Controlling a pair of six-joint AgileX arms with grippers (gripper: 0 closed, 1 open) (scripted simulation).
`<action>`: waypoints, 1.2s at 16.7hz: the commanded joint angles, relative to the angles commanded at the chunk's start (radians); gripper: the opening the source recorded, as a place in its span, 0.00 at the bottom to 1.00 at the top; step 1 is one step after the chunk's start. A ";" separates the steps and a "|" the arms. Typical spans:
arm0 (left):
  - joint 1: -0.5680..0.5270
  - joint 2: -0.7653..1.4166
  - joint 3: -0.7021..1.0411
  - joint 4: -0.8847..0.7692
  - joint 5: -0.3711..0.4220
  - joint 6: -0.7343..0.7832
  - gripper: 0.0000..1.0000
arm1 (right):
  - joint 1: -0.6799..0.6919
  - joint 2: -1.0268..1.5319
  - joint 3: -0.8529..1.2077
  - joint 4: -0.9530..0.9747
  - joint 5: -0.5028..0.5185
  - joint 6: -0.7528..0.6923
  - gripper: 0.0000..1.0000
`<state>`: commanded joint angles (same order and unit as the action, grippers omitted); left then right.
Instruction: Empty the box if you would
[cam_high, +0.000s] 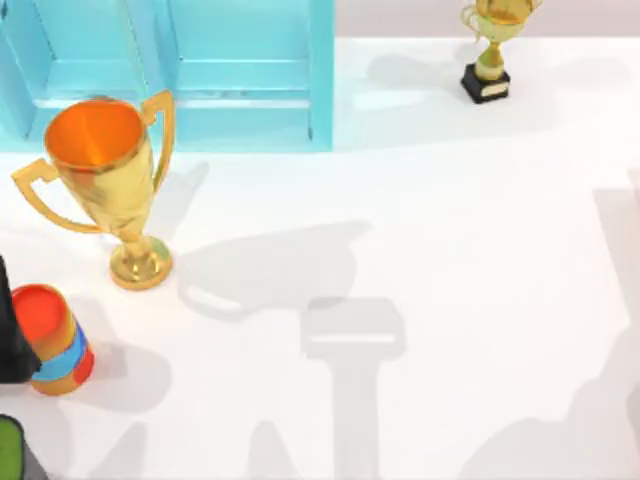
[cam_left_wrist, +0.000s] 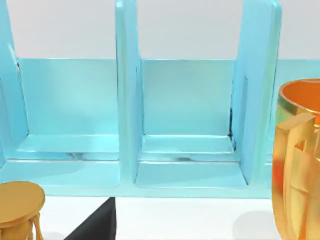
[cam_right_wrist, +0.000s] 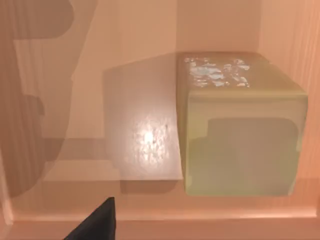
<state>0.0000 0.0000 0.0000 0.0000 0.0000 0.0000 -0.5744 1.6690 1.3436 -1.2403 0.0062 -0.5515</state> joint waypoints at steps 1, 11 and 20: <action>0.000 0.000 0.000 0.000 0.000 0.000 1.00 | 0.000 0.000 0.000 0.000 0.000 0.000 1.00; 0.000 0.000 0.000 0.000 0.000 0.000 1.00 | 0.003 0.059 -0.161 0.230 0.000 0.003 1.00; 0.000 0.000 0.000 0.000 0.000 0.000 1.00 | 0.002 0.109 -0.287 0.396 0.000 0.003 1.00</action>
<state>0.0000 0.0000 0.0000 0.0000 0.0000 0.0000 -0.5727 1.7781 1.0567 -0.8443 0.0065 -0.5481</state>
